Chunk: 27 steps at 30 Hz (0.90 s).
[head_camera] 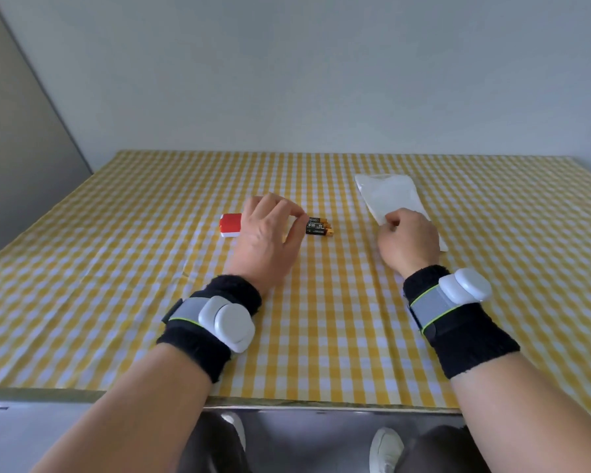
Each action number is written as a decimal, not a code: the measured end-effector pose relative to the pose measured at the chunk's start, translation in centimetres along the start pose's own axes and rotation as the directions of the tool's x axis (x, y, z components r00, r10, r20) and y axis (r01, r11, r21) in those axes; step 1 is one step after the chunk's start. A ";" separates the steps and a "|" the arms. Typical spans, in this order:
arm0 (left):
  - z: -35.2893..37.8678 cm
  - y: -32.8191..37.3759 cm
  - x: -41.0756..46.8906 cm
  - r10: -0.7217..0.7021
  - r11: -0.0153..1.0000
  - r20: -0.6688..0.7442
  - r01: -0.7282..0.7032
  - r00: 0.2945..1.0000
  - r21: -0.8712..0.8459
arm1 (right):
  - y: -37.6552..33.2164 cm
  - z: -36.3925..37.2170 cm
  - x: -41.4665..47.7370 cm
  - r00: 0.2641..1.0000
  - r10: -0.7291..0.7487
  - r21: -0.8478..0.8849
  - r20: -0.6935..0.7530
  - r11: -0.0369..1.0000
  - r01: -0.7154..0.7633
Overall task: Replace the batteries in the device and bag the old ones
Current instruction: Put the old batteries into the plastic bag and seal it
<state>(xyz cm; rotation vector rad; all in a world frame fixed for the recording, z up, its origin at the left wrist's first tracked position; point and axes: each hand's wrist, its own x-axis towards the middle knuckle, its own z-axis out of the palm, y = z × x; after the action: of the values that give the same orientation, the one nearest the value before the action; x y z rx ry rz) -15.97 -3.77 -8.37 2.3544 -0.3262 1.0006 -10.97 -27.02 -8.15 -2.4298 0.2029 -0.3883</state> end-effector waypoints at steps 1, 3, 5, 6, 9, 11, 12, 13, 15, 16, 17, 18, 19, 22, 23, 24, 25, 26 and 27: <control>-0.1 0.1 -0.1 0.018 1.000 -0.002 -0.018 1.000 0.000 | -0.3 -0.3 -0.2 0.999 0.036 0.070 -0.029 0.997 -0.034; 0.1 0.3 -0.2 0.031 0.999 -0.001 -0.031 1.000 -0.018 | -0.5 -0.5 -0.4 0.993 0.081 0.180 -0.082 0.982 -0.065; -0.6 1.0 -0.2 0.018 0.998 -0.027 -0.019 0.999 -0.067 | -1.0 -1.5 -0.8 0.986 0.075 0.262 -0.148 0.964 -0.034; -1.0 1.4 -0.3 -0.012 0.994 -0.041 0.008 0.999 -0.110 | -1.2 -1.9 -1.1 0.983 0.064 0.303 -0.172 0.953 -0.009; -2.8 2.8 -0.6 -0.252 0.914 0.012 0.242 0.968 -0.326 | -1.2 -3.3 -2.5 0.986 -0.064 0.379 -0.157 0.917 0.120; -3.9 3.7 -0.4 -0.486 0.689 0.136 0.474 0.863 -0.548 | -1.0 -4.0 -3.4 0.982 -0.170 0.393 -0.082 0.900 0.188; -4.6 4.3 -0.1 -0.584 0.508 0.199 0.545 0.787 -0.666 | -1.0 -4.6 -3.8 0.977 -0.208 0.404 -0.047 0.890 0.209; -5.4 4.7 0.3 -0.657 0.308 0.269 0.577 0.704 -0.757 | -0.9 -5.0 -4.3 0.971 -0.240 0.421 -0.013 0.879 0.223; -7.3 5.4 1.3 -0.706 -0.001 0.413 0.582 0.575 -0.813 | -0.8 -6.2 -5.3 0.958 -0.285 0.442 0.039 0.864 0.240; -7.8 5.3 1.8 -0.700 -0.063 0.465 0.601 0.542 -0.797 | -0.8 -6.5 -5.4 0.950 -0.306 0.442 0.063 0.862 0.248; -8.6 5.4 2.2 -0.687 -0.068 0.498 0.636 0.530 -0.769 | -0.7 -6.9 -5.6 0.943 -0.320 0.449 0.085 0.858 0.251; -9.3 5.7 2.5 -0.670 -0.035 0.518 0.674 0.532 -0.738 | -0.8 -7.6 -6.1 0.939 -0.329 0.453 0.103 0.856 0.250; -9.8 6.0 2.7 -0.653 0.017 0.529 0.708 0.542 -0.706 | -1.0 -8.0 -6.2 0.937 -0.332 0.453 0.113 0.856 0.248; -10.5 6.9 2.7 -0.632 0.212 0.508 0.761 0.585 -0.613 | -1.1 -9.4 -6.4 0.939 -0.325 0.423 0.110 0.871 0.251; -10.7 7.3 2.7 -0.628 0.264 0.491 0.759 0.604 -0.595 | -1.2 -9.9 -6.4 0.945 -0.307 0.391 0.117 0.889 0.240; -10.8 7.6 2.6 -0.627 0.293 0.477 0.754 0.616 -0.588 | -1.3 -10.5 -6.4 0.947 -0.287 0.331 0.146 0.916 0.227; -10.9 8.1 2.6 -0.629 0.302 0.465 0.747 0.623 -0.592 | -1.6 -11.0 -6.4 0.943 -0.274 0.246 0.187 0.943 0.225; -11.0 8.6 2.6 -0.630 0.308 0.450 0.736 0.632 -0.602 | -1.8 -11.5 -6.4 0.934 -0.274 0.165 0.230 0.957 0.240; -11.0 9.1 2.5 -0.633 0.318 0.431 0.724 0.643 -0.613 | -2.2 -12.0 -6.6 0.924 -0.286 0.118 0.253 0.957 0.264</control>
<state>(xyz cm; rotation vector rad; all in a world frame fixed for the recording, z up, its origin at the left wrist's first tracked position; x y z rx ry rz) -24.54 -4.86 3.33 1.4724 0.2236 0.1920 -21.00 -30.79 0.64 -2.4025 -0.2722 -0.1804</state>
